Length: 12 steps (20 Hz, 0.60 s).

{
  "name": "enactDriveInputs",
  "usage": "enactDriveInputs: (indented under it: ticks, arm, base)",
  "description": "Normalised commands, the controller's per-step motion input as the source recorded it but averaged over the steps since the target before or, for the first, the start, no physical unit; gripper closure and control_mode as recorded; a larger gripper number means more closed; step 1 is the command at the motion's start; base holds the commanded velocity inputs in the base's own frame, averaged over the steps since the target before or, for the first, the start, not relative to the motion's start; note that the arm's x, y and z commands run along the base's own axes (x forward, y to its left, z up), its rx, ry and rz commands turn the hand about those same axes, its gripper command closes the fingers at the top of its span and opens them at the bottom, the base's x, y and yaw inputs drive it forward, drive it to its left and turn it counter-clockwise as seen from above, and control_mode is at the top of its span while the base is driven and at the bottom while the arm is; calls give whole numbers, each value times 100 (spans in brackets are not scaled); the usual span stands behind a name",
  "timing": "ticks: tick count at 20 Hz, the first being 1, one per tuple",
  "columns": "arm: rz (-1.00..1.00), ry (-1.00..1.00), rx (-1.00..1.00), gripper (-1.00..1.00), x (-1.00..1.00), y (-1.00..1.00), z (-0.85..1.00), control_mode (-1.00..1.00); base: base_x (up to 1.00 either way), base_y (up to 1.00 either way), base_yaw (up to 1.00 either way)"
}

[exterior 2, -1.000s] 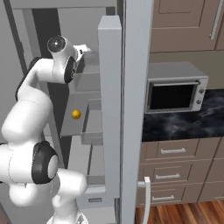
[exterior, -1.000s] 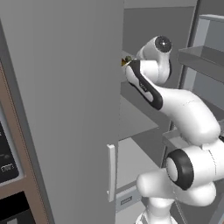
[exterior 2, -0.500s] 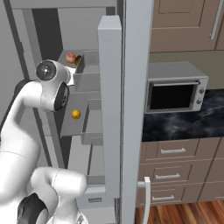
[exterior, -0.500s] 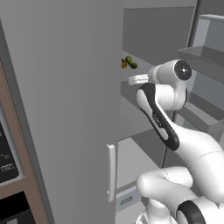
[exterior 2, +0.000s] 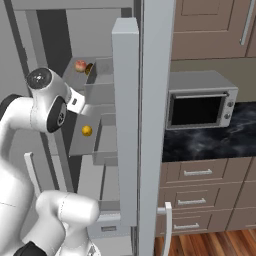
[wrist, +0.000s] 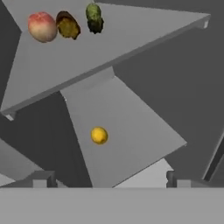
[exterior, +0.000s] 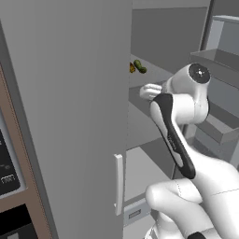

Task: Take the squash and lemon from the second highest rack and move them to the highest rack where the sweet potato and peach are located, to maximize freezer space. Close the freezer door after rearranging.

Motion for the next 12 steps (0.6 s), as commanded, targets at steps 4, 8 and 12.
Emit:
enactDriveInputs:
  ticks: [4,8,12]
  arm:
    - [0,22,15,-100,-4,0,-35,-100]
    - [-1,7,13,-100,-4,2,-49,-100]
    - [-1,0,2,-100,0,10,-57,-100]
  base:
    - [0,0,0]
    - [0,0,0]
    - [0,0,0]
